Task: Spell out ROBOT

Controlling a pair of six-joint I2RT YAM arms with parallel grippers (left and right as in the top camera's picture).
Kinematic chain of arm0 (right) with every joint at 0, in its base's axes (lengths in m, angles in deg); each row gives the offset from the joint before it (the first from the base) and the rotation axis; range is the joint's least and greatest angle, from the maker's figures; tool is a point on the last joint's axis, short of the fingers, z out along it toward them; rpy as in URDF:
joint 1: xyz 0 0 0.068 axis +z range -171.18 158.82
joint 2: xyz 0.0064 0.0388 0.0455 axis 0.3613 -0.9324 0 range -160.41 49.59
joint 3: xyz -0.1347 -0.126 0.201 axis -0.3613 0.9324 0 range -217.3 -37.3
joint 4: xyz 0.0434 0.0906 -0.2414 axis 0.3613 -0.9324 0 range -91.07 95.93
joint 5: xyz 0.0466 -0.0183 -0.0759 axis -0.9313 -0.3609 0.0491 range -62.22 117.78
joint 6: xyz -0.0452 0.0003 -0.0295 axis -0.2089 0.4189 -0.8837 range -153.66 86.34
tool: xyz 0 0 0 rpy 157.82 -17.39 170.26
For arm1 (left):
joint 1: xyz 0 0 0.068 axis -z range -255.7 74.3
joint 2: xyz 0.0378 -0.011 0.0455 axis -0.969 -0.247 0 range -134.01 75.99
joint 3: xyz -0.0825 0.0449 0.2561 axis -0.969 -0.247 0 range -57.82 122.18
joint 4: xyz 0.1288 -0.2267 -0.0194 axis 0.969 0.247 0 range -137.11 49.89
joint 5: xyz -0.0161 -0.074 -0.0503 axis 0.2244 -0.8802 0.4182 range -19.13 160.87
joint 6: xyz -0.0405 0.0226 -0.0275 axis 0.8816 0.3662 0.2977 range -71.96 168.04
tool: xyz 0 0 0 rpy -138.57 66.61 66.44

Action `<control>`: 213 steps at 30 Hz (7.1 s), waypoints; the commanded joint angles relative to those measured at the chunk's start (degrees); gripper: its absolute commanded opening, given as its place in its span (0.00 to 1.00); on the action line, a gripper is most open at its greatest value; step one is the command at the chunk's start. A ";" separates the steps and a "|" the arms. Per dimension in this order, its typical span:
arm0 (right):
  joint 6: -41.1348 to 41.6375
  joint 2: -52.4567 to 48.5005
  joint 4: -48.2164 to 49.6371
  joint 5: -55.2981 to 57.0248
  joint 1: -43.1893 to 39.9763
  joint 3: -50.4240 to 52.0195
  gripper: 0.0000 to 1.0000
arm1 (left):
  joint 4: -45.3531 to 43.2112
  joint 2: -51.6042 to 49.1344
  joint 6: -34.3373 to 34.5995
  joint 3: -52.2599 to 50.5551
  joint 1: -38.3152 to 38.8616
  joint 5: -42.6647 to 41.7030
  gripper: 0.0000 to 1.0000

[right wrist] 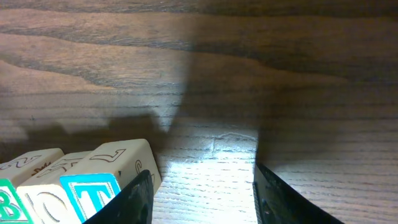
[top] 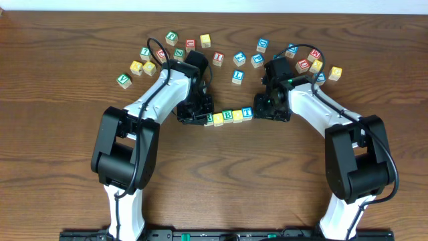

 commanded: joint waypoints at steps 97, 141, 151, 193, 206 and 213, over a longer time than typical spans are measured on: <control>1.99 -9.51 6.80 7.08 13.53 -16.55 0.01 | 2.29 35.34 -11.08 3.26 -25.97 17.35 0.12; 3.93 -11.02 1.64 8.63 14.80 -16.41 0.01 | 3.13 33.79 -11.06 3.10 -25.97 17.33 0.11; 2.10 -10.97 2.14 8.61 13.40 -21.84 0.03 | 3.10 33.79 -11.08 3.10 -25.97 17.33 0.11; 4.81 -15.50 4.61 6.51 19.65 -23.02 0.01 | 3.13 33.79 -11.08 3.10 -25.97 17.35 0.11; 5.46 -15.50 3.10 6.93 19.61 -23.02 0.01 | 3.13 33.79 -11.08 3.10 -25.97 17.33 0.11; 5.44 -15.43 2.95 6.95 19.61 -23.04 0.01 | 3.13 33.79 -11.08 3.10 -25.97 17.35 0.11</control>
